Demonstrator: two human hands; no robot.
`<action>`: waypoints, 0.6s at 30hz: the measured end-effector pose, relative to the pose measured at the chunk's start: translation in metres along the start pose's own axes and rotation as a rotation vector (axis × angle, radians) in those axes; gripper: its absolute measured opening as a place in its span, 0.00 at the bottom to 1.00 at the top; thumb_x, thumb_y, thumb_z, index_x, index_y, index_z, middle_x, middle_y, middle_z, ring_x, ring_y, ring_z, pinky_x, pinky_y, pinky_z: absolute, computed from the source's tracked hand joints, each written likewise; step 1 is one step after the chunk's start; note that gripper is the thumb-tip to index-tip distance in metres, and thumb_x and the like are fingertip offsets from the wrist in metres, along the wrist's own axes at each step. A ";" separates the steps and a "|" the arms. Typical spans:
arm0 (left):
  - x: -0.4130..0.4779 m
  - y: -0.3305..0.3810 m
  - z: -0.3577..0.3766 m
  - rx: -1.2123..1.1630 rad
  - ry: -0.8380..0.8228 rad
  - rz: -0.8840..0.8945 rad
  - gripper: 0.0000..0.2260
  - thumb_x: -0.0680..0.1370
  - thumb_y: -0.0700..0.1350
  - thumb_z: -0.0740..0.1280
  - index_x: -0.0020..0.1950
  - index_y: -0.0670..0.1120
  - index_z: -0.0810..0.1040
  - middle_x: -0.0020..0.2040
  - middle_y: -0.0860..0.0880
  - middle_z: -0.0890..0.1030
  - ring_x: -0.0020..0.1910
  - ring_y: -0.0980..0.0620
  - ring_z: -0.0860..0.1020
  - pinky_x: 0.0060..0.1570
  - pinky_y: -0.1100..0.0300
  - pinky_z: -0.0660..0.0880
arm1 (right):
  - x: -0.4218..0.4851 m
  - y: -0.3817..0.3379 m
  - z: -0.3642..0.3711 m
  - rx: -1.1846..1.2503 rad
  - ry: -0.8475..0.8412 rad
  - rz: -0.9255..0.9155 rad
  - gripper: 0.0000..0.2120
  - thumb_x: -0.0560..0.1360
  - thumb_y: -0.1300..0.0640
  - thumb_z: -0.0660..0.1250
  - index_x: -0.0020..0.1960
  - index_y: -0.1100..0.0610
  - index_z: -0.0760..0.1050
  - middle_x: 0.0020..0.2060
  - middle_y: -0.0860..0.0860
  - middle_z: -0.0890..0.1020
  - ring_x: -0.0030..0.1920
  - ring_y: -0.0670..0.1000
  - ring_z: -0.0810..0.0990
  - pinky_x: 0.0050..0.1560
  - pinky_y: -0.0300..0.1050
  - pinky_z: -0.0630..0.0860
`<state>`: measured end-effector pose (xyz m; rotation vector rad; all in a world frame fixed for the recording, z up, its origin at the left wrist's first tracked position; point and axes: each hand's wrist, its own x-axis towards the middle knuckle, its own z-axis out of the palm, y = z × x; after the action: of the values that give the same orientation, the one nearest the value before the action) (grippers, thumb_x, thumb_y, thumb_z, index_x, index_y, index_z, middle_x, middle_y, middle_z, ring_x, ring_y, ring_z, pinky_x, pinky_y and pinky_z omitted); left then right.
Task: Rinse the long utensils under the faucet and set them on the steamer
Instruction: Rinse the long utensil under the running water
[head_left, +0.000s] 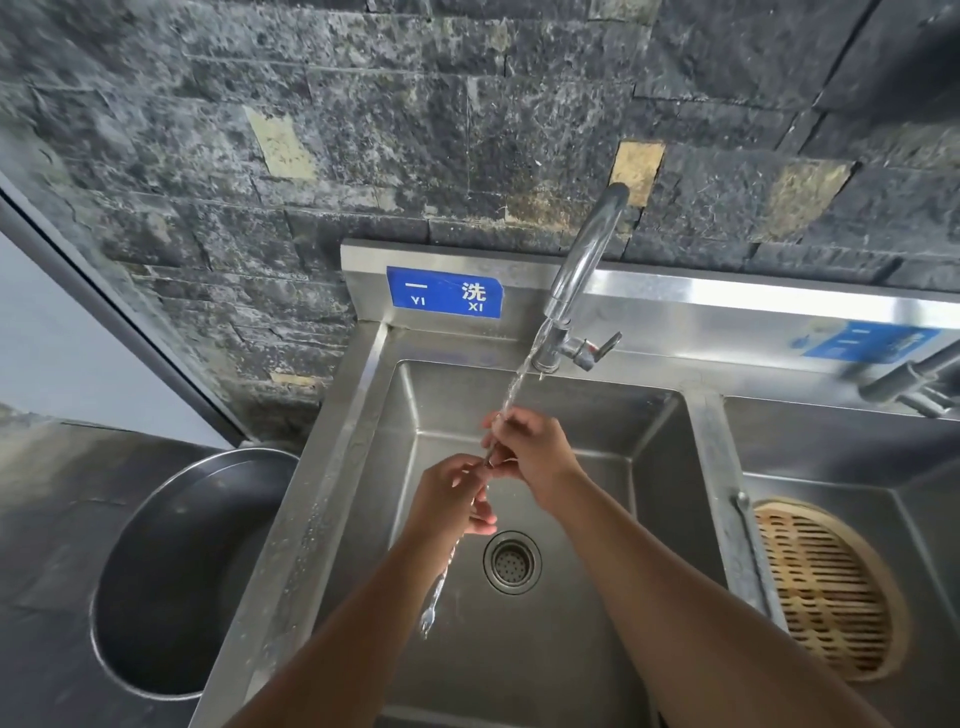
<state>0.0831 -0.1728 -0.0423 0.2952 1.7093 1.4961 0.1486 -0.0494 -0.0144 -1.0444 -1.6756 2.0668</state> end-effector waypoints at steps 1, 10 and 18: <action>0.000 0.001 0.002 0.006 0.005 0.016 0.05 0.78 0.40 0.67 0.44 0.43 0.82 0.29 0.46 0.76 0.24 0.48 0.77 0.26 0.57 0.78 | 0.000 -0.001 0.001 0.018 0.019 0.007 0.09 0.82 0.66 0.61 0.49 0.63 0.80 0.36 0.57 0.81 0.28 0.47 0.80 0.31 0.42 0.81; -0.008 0.001 0.000 -0.023 0.068 0.072 0.11 0.80 0.42 0.65 0.39 0.49 0.82 0.29 0.49 0.78 0.17 0.54 0.66 0.18 0.67 0.58 | -0.007 -0.005 0.007 -0.004 -0.039 -0.070 0.06 0.80 0.67 0.64 0.50 0.60 0.78 0.33 0.54 0.81 0.27 0.48 0.76 0.26 0.39 0.75; -0.017 0.003 0.011 -0.102 0.069 -0.010 0.10 0.78 0.41 0.67 0.37 0.47 0.82 0.25 0.50 0.73 0.18 0.56 0.62 0.19 0.68 0.56 | -0.006 0.003 0.013 -0.034 0.123 -0.083 0.16 0.84 0.60 0.58 0.41 0.61 0.79 0.27 0.52 0.82 0.22 0.47 0.74 0.23 0.39 0.72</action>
<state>0.1002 -0.1750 -0.0316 0.1826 1.6786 1.5970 0.1444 -0.0631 -0.0145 -1.0700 -1.6699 1.8891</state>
